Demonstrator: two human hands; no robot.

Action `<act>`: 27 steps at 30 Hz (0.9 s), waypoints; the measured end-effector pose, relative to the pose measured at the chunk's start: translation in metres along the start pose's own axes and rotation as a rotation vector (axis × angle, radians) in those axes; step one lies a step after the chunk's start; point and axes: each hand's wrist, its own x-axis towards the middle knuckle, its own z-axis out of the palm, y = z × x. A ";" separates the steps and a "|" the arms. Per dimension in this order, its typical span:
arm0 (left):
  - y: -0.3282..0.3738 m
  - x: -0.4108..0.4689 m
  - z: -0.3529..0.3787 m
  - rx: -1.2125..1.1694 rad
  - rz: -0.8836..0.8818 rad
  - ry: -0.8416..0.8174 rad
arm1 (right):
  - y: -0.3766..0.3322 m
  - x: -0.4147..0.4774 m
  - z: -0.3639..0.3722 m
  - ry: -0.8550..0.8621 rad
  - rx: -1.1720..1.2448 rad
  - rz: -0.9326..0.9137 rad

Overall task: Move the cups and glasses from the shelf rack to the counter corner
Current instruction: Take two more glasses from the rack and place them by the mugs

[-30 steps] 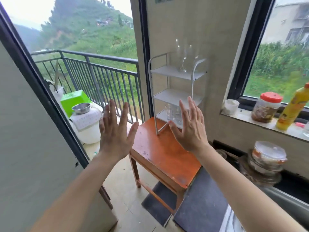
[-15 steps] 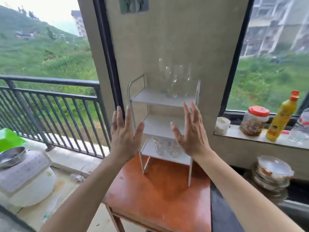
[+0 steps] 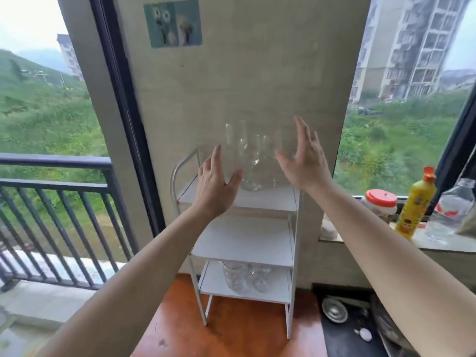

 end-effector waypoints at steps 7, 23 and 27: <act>0.010 0.049 0.032 -0.083 0.028 -0.014 | 0.020 0.056 0.014 -0.337 0.006 0.127; 0.012 0.045 0.030 -0.353 0.071 0.288 | 0.026 0.042 0.014 -0.275 0.161 0.071; 0.019 0.030 -0.002 -0.399 0.088 0.347 | 0.003 0.033 0.006 -0.200 0.291 0.094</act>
